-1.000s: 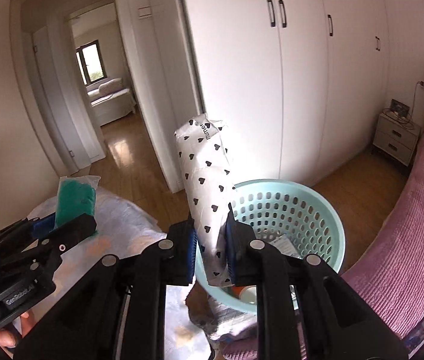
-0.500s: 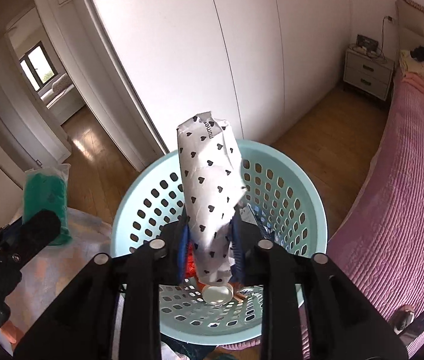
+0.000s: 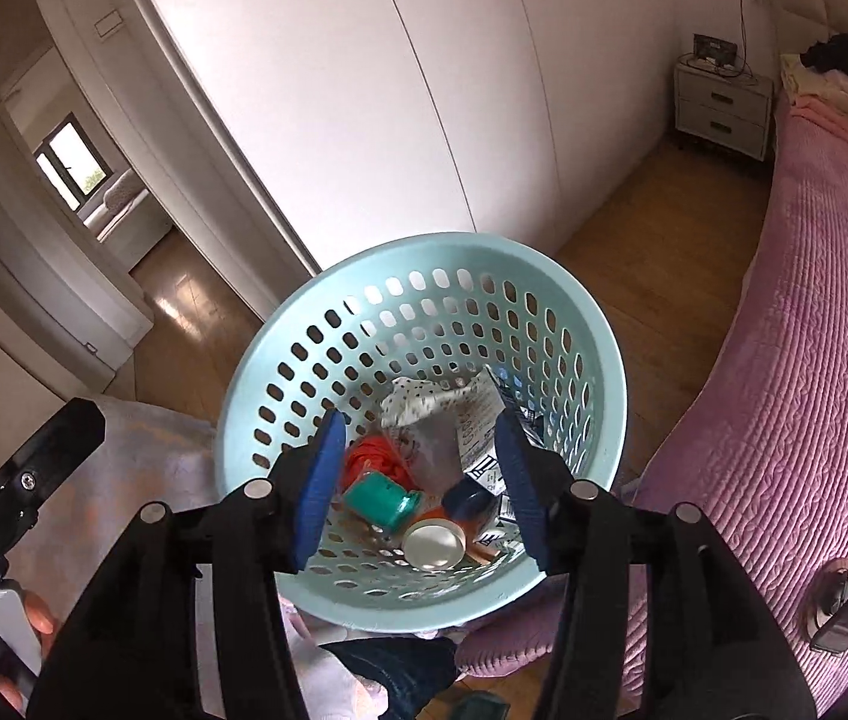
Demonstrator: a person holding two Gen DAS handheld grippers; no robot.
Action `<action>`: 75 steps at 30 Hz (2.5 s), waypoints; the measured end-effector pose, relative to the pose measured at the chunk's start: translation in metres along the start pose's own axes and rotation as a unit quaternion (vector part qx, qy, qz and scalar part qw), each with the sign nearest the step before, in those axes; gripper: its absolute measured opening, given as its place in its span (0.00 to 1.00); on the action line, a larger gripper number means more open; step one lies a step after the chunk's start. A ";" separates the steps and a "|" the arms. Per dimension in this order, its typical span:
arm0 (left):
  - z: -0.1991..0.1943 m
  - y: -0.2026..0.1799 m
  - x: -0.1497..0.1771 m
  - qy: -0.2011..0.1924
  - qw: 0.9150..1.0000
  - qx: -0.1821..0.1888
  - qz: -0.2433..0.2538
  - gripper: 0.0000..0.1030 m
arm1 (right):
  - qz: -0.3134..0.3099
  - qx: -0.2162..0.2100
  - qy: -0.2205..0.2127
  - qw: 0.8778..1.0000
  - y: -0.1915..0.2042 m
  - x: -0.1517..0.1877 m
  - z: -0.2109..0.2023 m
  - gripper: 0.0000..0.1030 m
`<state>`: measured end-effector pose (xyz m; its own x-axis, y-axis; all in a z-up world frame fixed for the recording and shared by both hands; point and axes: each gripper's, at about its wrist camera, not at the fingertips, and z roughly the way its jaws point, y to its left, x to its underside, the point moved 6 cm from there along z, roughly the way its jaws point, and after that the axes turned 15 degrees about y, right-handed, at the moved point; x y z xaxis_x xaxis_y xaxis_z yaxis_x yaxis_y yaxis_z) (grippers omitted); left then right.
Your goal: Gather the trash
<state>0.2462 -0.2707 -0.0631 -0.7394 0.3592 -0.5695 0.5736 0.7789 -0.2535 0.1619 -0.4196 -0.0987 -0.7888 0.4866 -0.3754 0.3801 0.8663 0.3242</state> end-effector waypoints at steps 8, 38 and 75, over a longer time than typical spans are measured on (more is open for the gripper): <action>-0.076 0.005 0.034 -0.067 0.997 -0.038 0.002 0.81 | -0.082 0.008 -0.068 0.994 0.066 0.037 -0.056 0.57; -0.144 0.067 0.141 -0.204 0.944 -0.252 -0.065 0.90 | -0.130 0.097 -0.275 0.948 0.114 0.131 -0.097 0.73; -0.136 0.068 0.141 -0.186 0.954 -0.227 -0.068 0.91 | -0.119 0.083 -0.259 0.955 0.110 0.127 -0.089 0.73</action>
<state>0.1332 -0.0968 -0.0548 -0.5721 0.0970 -0.8144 0.2073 0.9778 -0.0292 0.0604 -0.2725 -0.0340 -0.5346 0.2279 -0.8138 0.3262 0.9440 0.0501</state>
